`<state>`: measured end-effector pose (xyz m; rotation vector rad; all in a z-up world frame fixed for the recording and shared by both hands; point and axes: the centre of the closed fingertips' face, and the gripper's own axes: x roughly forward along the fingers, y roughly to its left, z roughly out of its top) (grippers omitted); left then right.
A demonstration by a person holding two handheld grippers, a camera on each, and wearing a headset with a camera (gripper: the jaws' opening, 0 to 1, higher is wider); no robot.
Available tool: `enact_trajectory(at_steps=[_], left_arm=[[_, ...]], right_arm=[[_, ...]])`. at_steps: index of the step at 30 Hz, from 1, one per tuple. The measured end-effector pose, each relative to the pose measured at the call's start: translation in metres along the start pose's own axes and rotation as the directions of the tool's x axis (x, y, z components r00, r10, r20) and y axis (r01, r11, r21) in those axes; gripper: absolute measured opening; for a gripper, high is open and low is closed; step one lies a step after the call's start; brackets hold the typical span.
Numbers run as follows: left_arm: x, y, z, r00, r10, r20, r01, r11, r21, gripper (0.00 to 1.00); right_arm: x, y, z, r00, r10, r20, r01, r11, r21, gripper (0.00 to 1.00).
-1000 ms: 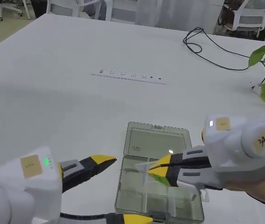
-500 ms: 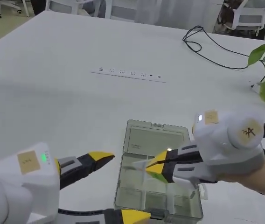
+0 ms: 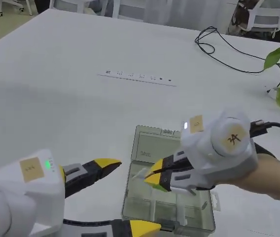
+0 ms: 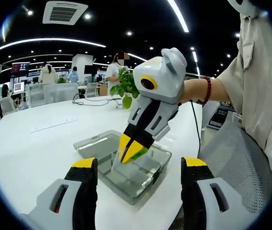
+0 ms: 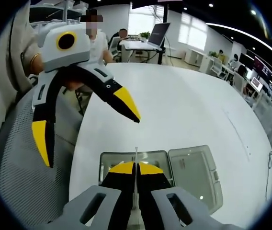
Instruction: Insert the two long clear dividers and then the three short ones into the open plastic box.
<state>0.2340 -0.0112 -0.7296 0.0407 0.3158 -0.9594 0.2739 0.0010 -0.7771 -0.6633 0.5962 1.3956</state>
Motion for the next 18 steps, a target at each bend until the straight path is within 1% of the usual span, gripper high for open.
enact_trajectory(at_steps=[8, 18], left_arm=[[0.001, 0.000, -0.002, 1.0000, 0.001, 0.005, 0.000, 1.000, -0.012, 0.72], [0.002, 0.002, -0.002, 1.0000, 0.000, 0.006, 0.000, 1.000, -0.017, 0.72]], right_arm=[[0.007, 0.001, 0.000, 0.9998, 0.015, -0.014, -0.015, 1.000, -0.014, 0.02], [0.020, 0.003, -0.007, 0.9978, 0.037, -0.055, -0.039, 0.999, -0.035, 0.02]])
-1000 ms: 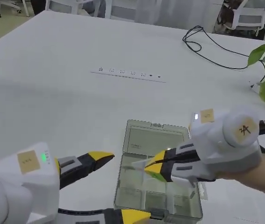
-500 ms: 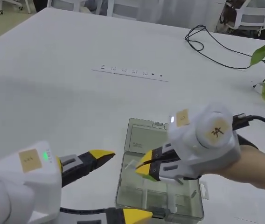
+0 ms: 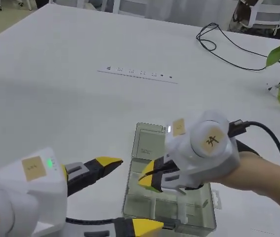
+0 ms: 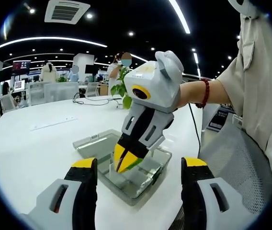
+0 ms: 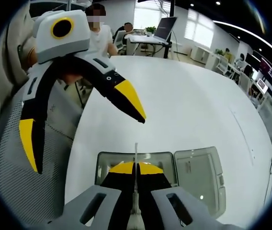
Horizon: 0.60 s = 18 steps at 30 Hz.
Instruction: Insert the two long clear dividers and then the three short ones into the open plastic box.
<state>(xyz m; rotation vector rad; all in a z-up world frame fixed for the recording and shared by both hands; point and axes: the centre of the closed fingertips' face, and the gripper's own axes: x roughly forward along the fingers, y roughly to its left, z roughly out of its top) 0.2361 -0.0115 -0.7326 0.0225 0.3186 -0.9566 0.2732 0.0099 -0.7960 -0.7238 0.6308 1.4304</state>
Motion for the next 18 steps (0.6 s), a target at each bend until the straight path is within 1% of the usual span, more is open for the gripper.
enact_trajectory(at_steps=[13, 18], left_arm=[[0.002, -0.002, 0.000, 1.0000, -0.006, -0.002, 0.006, 1.000, -0.007, 0.72], [0.002, -0.003, 0.000, 1.0000, -0.007, -0.001, 0.007, 1.000, -0.008, 0.72]], right_arm=[[0.014, 0.001, -0.010, 0.9981, 0.033, -0.051, -0.033, 0.999, -0.003, 0.02], [0.016, 0.000, -0.013, 0.9968, 0.041, -0.068, -0.039, 0.999, 0.032, 0.02]])
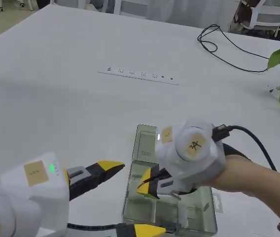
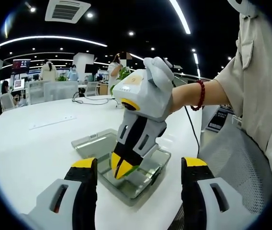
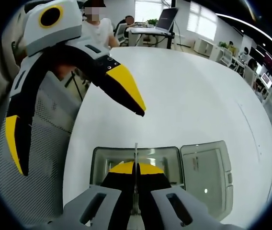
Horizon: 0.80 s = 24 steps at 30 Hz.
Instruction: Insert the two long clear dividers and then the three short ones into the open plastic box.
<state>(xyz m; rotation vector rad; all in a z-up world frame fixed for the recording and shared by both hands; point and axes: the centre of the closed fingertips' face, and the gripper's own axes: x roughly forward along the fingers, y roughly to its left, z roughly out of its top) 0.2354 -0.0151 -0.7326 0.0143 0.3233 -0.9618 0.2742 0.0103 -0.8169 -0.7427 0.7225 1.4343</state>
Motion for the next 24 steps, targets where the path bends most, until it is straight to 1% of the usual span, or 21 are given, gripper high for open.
enact_trajectory(at_steps=[4, 5, 6, 7, 10, 13, 15, 19, 23, 24], left_arm=[[0.000, -0.001, -0.001, 1.0000, -0.003, -0.003, 0.003, 1.000, 0.002, 0.72], [0.000, -0.001, -0.001, 1.0000, -0.004, -0.003, 0.004, 1.000, 0.002, 0.72], [0.000, -0.001, 0.000, 1.0000, -0.004, -0.003, 0.004, 1.000, 0.002, 0.72], [0.000, -0.001, 0.000, 1.0000, -0.004, -0.001, 0.004, 1.000, 0.001, 0.72], [0.000, -0.001, 0.000, 1.0000, -0.004, -0.002, 0.004, 1.000, 0.003, 0.72], [0.000, -0.001, 0.000, 1.0000, 0.000, -0.004, 0.000, 1.000, 0.007, 0.73], [-0.001, 0.000, 0.000, 1.0000, 0.005, -0.006, -0.005, 1.000, 0.011, 0.73], [-0.001, 0.003, 0.000, 0.9999, 0.011, -0.005, -0.011, 1.000, 0.012, 0.74], [0.000, 0.004, 0.000, 0.9999, 0.015, -0.005, -0.015, 1.000, 0.014, 0.75], [0.000, 0.004, 0.000, 0.9999, 0.015, -0.004, -0.015, 1.000, 0.014, 0.75]], right_arm=[[0.006, 0.001, -0.004, 0.9991, -0.006, -0.042, 0.006, 1.000, -0.007, 0.02], [0.007, 0.001, -0.005, 0.9982, -0.010, -0.059, 0.009, 1.000, -0.018, 0.02], [0.007, 0.001, -0.005, 0.9969, -0.010, -0.078, 0.010, 1.000, -0.009, 0.02], [0.008, 0.001, -0.005, 0.9959, -0.009, -0.090, 0.008, 1.000, -0.015, 0.02], [0.011, 0.002, -0.009, 0.9889, -0.017, -0.147, 0.010, 0.999, -0.048, 0.02], [0.015, 0.001, -0.012, 0.9789, -0.014, -0.204, 0.005, 0.999, -0.046, 0.01], [0.014, 0.000, -0.011, 0.9762, -0.012, -0.217, 0.001, 0.999, -0.048, 0.01], [0.013, 0.001, -0.013, 0.9747, -0.016, -0.223, 0.004, 0.998, -0.055, 0.01], [0.013, 0.001, -0.013, 0.9786, -0.014, -0.205, 0.004, 0.999, -0.050, 0.02], [0.013, 0.001, -0.013, 0.9810, -0.008, -0.194, -0.006, 0.997, -0.073, 0.03]])
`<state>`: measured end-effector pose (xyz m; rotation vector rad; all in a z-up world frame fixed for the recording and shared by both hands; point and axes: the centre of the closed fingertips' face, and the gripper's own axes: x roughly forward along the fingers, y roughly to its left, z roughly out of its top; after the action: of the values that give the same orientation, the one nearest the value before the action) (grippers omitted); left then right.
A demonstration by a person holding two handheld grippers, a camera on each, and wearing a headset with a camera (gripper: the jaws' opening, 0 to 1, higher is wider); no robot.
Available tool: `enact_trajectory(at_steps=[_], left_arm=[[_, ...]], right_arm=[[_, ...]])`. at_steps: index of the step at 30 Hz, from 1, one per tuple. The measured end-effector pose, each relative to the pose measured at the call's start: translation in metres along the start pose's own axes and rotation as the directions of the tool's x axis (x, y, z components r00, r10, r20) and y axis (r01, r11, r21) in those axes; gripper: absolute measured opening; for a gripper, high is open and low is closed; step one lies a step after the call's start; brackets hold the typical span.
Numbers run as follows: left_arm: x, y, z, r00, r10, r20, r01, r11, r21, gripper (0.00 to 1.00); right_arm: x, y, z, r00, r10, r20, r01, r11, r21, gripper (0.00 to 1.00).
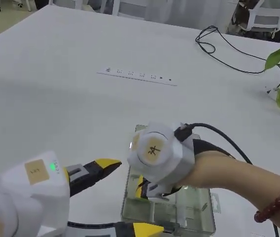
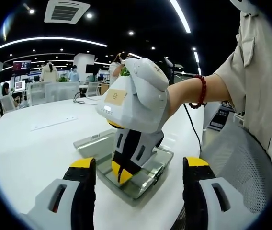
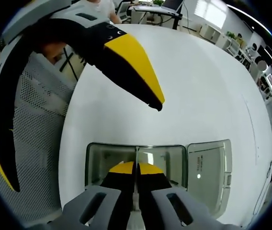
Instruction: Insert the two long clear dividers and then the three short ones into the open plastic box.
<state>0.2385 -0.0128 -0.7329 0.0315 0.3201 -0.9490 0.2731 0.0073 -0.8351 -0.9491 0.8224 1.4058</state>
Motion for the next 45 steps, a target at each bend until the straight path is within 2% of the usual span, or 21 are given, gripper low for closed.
enact_trajectory(at_steps=[2, 6, 8, 16, 23, 29, 39, 45], left_arm=[[0.000, 0.000, 0.000, 1.0000, 0.001, 0.000, -0.001, 1.000, 0.001, 0.76], [-0.001, 0.000, -0.001, 1.0000, 0.006, -0.004, -0.006, 1.000, 0.003, 0.77], [-0.002, 0.001, -0.001, 0.9999, 0.010, -0.003, -0.010, 1.000, 0.003, 0.77], [-0.004, 0.003, 0.000, 0.9998, 0.021, -0.002, -0.021, 1.000, 0.005, 0.78], [-0.003, 0.001, 0.002, 0.9998, 0.020, -0.002, -0.020, 1.000, 0.007, 0.79], [-0.003, 0.001, 0.003, 0.9998, 0.021, -0.005, -0.021, 1.000, 0.009, 0.80], [-0.003, 0.000, 0.004, 0.9995, 0.030, 0.002, -0.030, 1.000, -0.007, 0.83], [-0.002, -0.002, 0.003, 0.9996, 0.030, -0.002, -0.030, 1.000, -0.008, 0.84]], right_arm=[[0.000, 0.000, 0.000, 1.0000, 0.000, 0.000, 0.000, 0.999, -0.048, 0.03], [0.000, -0.002, 0.000, 0.9998, -0.017, -0.007, 0.017, 0.999, -0.034, 0.07], [-0.001, -0.004, 0.000, 0.9998, -0.017, -0.004, 0.017, 1.000, -0.011, 0.12], [-0.010, 0.004, 0.006, 0.9976, 0.034, 0.061, -0.039, 0.996, 0.079, 0.15], [-0.025, 0.004, 0.013, 0.9923, 0.033, 0.120, -0.047, 0.992, 0.121, 0.18], [-0.042, 0.004, 0.012, 0.9882, 0.027, 0.151, -0.049, 0.988, 0.146, 0.22], [-0.069, 0.003, -0.007, 0.9829, -0.001, 0.184, -0.036, 0.979, 0.199, 0.28], [-0.078, 0.003, -0.020, 0.9832, -0.011, 0.182, -0.027, 0.978, 0.206, 0.31]])
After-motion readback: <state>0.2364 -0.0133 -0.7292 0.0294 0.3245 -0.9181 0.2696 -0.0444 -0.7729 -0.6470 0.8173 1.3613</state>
